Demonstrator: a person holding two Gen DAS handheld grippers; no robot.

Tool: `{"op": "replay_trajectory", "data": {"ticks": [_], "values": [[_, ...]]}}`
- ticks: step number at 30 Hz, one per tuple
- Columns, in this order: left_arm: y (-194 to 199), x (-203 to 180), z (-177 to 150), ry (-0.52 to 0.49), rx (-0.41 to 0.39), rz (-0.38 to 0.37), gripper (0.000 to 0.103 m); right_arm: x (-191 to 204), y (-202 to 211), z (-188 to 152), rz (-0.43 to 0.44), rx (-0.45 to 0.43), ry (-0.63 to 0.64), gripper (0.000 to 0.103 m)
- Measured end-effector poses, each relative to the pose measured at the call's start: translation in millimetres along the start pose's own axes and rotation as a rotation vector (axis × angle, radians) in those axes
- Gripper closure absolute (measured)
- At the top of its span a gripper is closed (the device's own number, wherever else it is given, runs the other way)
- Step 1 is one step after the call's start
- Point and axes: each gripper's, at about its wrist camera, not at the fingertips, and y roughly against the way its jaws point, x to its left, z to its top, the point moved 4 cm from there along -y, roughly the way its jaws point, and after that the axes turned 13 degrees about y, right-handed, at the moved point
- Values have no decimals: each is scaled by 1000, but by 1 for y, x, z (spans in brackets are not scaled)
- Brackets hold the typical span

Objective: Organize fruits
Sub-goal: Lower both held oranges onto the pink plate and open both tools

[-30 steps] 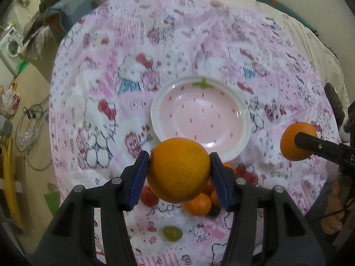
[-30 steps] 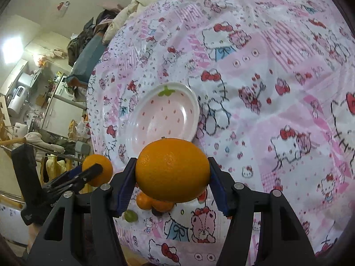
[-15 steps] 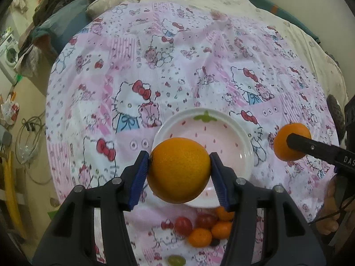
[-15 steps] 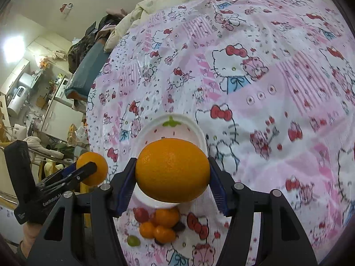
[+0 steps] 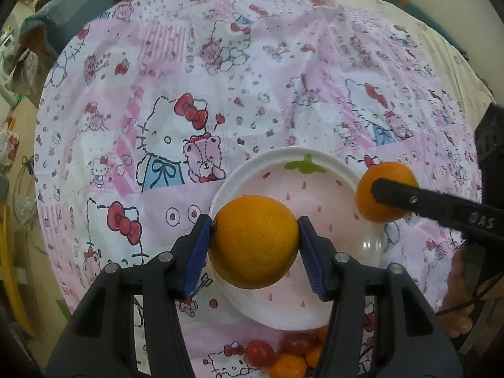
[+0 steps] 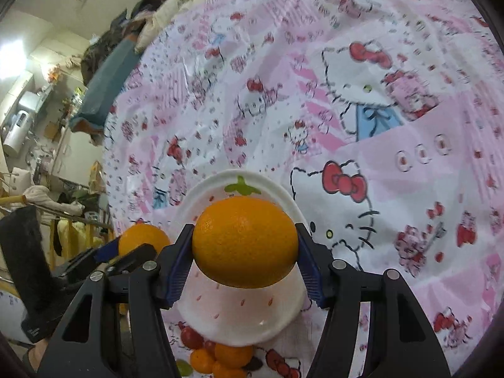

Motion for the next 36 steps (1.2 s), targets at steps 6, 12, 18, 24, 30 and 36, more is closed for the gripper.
{"op": "replay_trajectory", "data": {"ticks": [6, 12, 18, 24, 30, 36], "values": [[-9, 4, -2, -2, 15, -14, 52, 1, -32, 2, 6, 51, -10, 39], [-15, 9, -4, -6, 26, -5, 52, -2, -51, 3, 8, 85, -27, 37], [-24, 10, -4, 2, 38, -16, 52, -1, -49, 4, 33, 74, -30, 30], [-32, 0, -6, -26, 36, -7, 52, -2, -20, 15, 31, -14, -27, 19], [-41, -10, 1, -35, 23, 11, 52, -15, 13, 17, 14, -72, -65, 19], [-54, -16, 10, -26, 26, 11, 51, -35, 30, 12, 32, -103, -157, 19]]}}
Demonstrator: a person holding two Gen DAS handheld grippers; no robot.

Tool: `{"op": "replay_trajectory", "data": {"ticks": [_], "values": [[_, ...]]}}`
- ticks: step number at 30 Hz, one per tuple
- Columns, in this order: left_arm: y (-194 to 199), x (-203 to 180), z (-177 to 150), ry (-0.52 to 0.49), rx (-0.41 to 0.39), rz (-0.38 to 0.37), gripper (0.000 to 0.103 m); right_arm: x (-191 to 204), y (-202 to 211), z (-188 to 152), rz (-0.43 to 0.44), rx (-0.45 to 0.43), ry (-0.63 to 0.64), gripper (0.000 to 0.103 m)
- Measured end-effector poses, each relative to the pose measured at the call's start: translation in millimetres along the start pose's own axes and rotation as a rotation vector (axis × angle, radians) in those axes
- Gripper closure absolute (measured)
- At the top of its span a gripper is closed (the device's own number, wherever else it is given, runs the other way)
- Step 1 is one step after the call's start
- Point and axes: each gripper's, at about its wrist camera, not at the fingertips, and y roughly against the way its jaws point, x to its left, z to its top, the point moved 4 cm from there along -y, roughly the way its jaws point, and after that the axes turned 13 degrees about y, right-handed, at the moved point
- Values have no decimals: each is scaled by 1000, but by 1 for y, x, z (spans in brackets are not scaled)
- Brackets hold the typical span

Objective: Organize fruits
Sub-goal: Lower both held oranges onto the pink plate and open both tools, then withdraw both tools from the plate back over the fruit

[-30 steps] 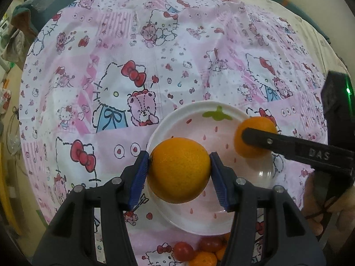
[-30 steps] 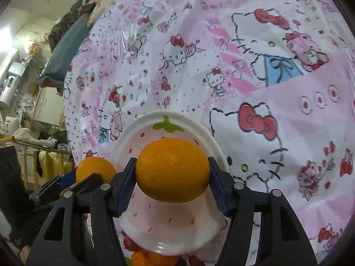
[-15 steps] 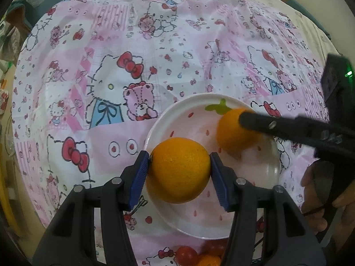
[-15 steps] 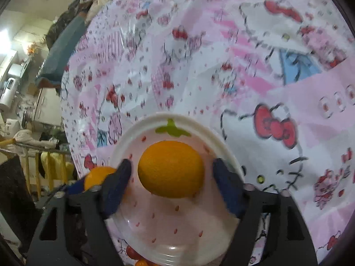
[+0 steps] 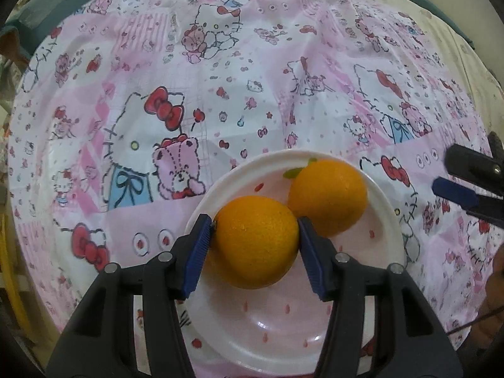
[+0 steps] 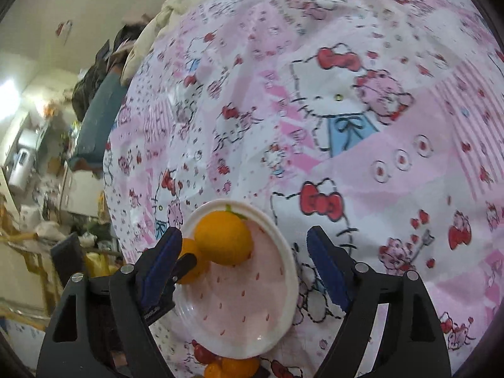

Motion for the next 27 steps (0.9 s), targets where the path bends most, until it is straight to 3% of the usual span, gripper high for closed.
{"op": "replay_trajectory", "data": {"ticks": [7, 9, 10, 27], "values": [[-5, 1, 3, 25, 11, -2, 46, -2, 5, 2, -1, -10, -2, 19], [-2, 4, 3, 35, -4, 2, 22, -1, 5, 2, -1, -9, 4, 19], [0, 5, 4, 39, -16, 0, 20, 0, 4, 2, -1, -7, 9, 19], [47, 21, 2, 64, -135, 10, 19, 26, 15, -14, -65, -1, 149, 19]]}}
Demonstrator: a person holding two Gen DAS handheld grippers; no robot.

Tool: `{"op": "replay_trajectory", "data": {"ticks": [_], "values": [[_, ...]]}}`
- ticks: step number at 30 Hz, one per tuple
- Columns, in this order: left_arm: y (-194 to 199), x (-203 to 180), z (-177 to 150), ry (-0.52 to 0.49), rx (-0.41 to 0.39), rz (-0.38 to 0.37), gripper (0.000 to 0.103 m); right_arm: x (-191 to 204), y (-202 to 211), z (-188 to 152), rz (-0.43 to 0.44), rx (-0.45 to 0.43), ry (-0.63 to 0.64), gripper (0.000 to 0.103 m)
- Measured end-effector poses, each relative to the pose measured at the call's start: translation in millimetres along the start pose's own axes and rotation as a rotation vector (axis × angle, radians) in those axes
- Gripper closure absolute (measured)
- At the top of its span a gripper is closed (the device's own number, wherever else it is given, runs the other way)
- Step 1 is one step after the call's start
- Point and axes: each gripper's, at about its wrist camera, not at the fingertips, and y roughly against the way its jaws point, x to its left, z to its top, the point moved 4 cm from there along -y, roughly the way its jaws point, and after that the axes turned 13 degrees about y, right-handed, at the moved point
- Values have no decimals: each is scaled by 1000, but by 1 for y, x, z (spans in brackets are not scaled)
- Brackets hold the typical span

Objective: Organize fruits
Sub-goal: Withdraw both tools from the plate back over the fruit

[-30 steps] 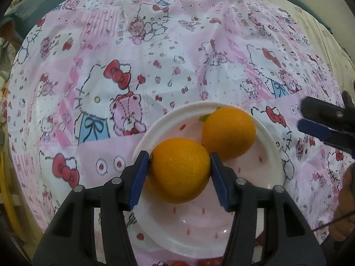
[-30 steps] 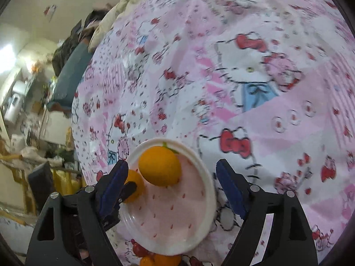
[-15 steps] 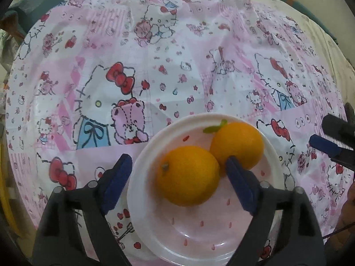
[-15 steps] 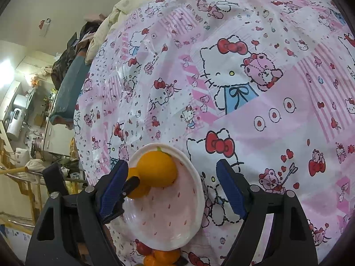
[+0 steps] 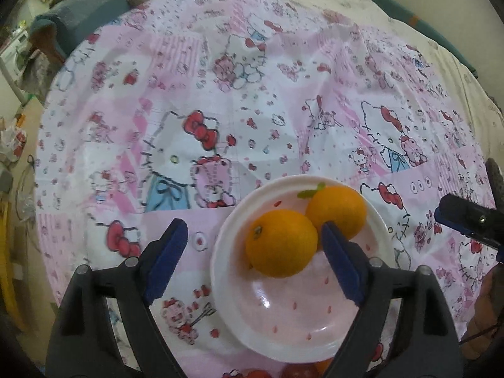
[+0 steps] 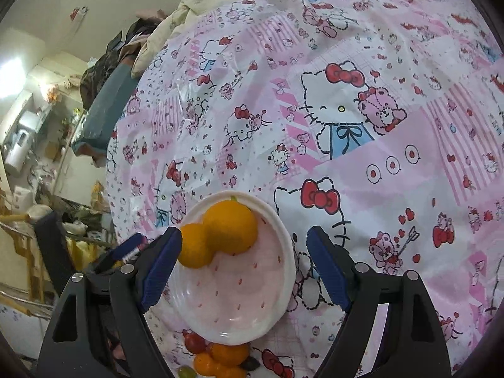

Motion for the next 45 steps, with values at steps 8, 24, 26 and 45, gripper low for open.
{"op": "replay_trajectory", "data": {"ticks": [8, 24, 26, 45], "values": [[31, 23, -8, 64, -27, 0, 19, 20, 14, -24, 2, 14, 41, 19], [104, 28, -71, 25, -103, 48, 19, 55, 50, -81, 34, -3, 60, 19], [107, 29, -82, 30, -90, 60, 19, 57, 52, -90, 35, -4, 69, 19], [103, 67, -109, 180, -56, 54, 19, 55, 28, -125, 49, 77, 21, 19]]}}
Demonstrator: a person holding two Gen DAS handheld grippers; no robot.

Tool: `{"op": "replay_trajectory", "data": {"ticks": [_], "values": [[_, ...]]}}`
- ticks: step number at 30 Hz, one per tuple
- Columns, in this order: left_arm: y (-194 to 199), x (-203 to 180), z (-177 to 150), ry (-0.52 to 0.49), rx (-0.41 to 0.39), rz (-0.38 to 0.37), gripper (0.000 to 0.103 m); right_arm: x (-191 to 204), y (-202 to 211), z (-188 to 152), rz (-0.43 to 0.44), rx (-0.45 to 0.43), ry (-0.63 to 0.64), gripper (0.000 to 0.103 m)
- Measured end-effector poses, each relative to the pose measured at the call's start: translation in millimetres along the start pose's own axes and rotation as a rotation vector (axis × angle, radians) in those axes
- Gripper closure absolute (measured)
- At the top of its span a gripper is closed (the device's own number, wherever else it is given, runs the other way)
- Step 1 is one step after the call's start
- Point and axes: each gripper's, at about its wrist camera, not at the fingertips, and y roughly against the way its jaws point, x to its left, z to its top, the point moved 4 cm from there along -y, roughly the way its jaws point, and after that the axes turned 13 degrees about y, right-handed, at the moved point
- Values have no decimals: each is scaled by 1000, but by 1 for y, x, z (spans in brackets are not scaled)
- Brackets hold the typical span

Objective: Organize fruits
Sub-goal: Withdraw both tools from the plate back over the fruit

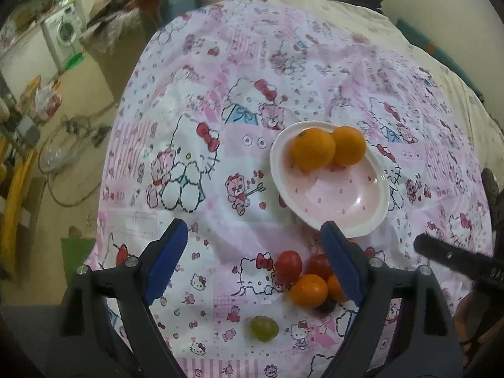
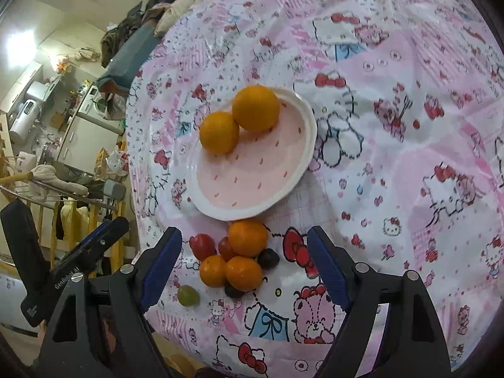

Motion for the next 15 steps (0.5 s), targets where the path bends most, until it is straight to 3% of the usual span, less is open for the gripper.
{"op": "replay_trajectory", "data": {"ticks": [8, 15], "values": [[-9, 13, -2, 38, 32, 21, 19, -2, -20, -4, -40, 80, 25, 19], [-11, 18, -2, 70, 57, 14, 19, 4, -44, -22, 71, 210, 6, 38]]}}
